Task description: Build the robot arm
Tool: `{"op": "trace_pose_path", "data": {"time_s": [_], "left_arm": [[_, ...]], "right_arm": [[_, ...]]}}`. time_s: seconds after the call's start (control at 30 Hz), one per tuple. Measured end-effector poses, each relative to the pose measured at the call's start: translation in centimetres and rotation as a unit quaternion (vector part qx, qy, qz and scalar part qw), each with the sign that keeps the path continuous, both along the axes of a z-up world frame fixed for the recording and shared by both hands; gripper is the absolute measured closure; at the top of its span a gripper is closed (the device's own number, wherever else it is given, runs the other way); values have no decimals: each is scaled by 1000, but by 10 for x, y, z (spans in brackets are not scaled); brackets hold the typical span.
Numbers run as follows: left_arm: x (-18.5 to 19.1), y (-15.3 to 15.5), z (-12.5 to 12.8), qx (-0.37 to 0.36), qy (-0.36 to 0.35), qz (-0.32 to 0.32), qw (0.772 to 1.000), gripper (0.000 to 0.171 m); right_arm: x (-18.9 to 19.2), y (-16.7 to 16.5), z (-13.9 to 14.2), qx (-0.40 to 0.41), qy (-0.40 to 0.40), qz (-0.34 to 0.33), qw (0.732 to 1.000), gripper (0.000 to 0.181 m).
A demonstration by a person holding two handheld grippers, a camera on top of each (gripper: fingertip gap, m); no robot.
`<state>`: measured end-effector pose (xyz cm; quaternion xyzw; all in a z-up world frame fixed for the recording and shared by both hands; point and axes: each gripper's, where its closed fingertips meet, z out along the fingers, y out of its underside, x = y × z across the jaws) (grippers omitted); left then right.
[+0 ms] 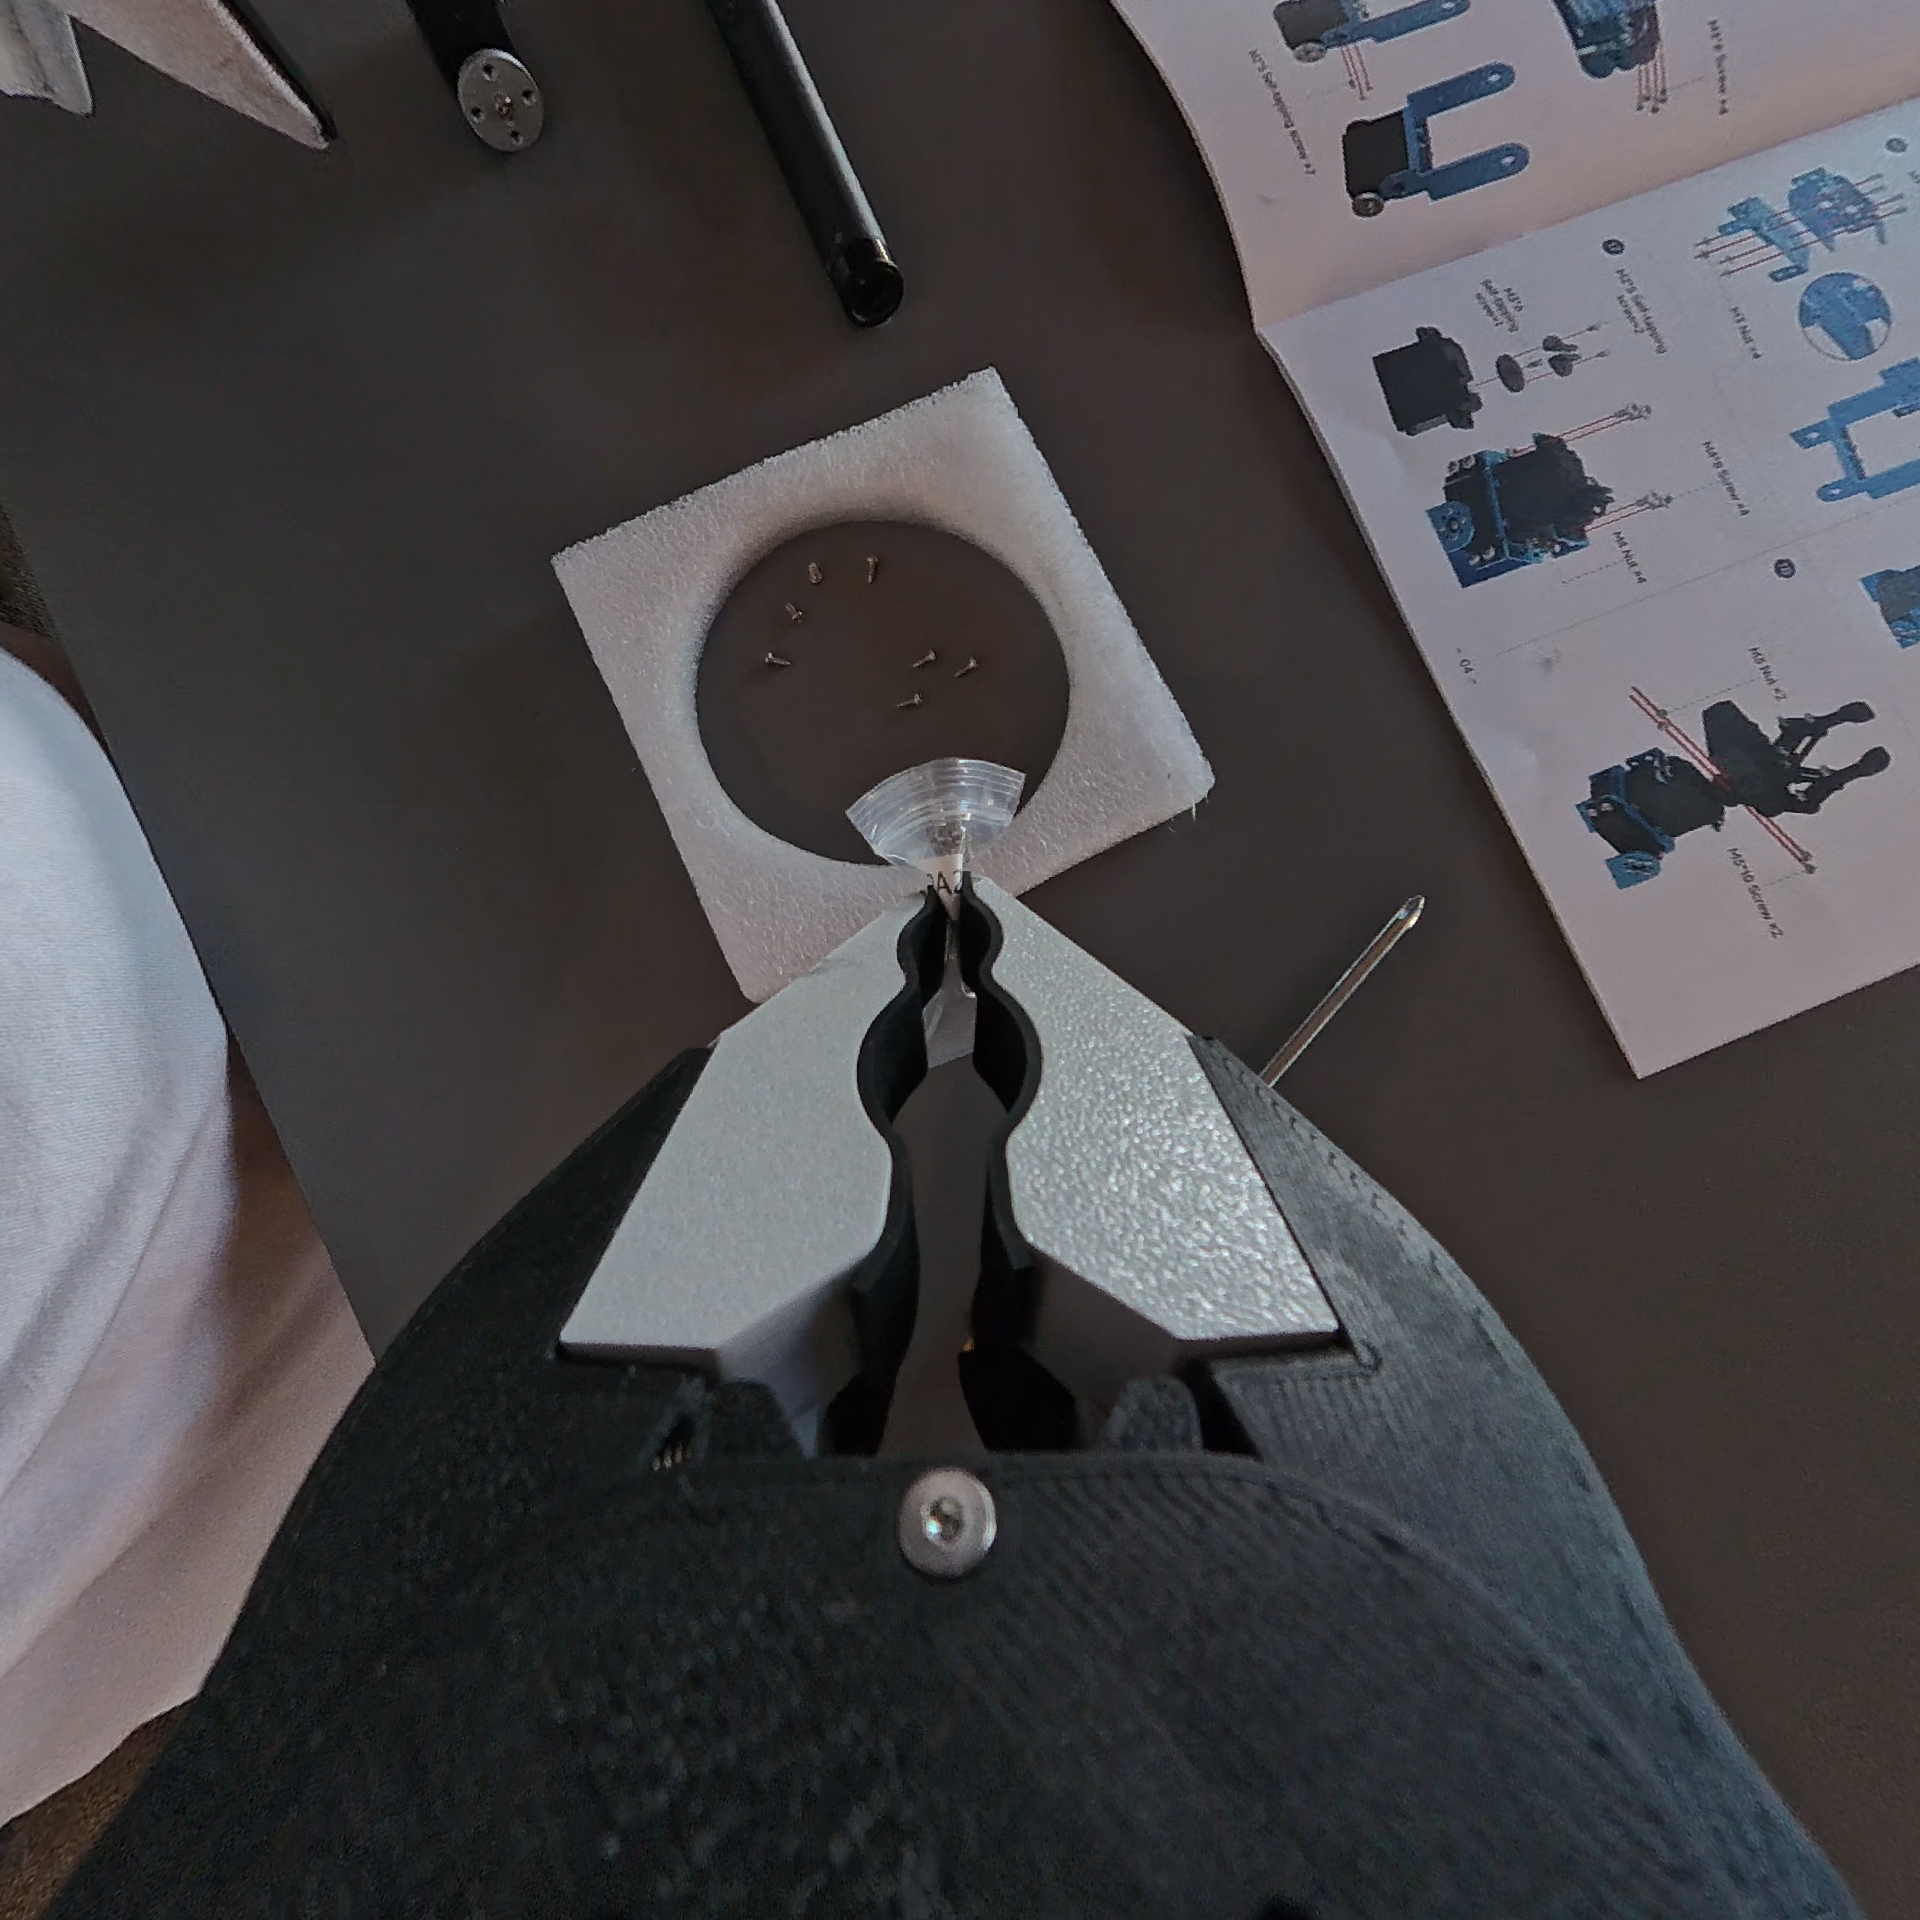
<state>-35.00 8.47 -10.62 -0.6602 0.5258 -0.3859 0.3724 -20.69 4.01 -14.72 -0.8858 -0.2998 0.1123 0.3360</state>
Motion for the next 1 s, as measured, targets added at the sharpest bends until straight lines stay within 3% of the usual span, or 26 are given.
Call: {"op": "trace_pose_path", "data": {"time_s": [1.0], "left_arm": [[-3,-1,1,-5,-4,4,1000,132]], "right_arm": [[-1,-2,2,-1,-5,-3,1000,180]]}}
